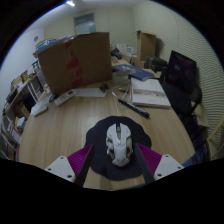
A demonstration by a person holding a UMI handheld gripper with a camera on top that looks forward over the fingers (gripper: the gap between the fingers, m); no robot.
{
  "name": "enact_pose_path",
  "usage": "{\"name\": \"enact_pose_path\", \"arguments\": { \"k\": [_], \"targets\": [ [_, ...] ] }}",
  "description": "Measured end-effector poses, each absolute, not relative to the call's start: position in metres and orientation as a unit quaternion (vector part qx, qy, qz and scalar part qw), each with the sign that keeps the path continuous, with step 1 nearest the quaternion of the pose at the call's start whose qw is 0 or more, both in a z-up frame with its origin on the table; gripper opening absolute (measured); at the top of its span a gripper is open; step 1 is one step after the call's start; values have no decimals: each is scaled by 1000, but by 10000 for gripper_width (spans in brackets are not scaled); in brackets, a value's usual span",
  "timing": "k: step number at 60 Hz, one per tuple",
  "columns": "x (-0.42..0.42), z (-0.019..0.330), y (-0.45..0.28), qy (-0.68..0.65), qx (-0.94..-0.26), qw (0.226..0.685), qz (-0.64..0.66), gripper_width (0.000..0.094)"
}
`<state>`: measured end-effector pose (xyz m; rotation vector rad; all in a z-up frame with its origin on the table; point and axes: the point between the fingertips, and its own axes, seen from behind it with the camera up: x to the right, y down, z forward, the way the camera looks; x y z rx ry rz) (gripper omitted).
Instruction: Arrange mouse
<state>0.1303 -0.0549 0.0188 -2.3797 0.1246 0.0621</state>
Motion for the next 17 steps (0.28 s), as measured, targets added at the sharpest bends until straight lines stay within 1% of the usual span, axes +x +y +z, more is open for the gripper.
{"name": "enact_pose_path", "arguments": {
  "k": [9, 17],
  "targets": [
    [103, 63, -119, 56, -921, 385, 14, 838],
    [73, 88, -165, 82, -918, 385, 38, 839]
  ]
}}
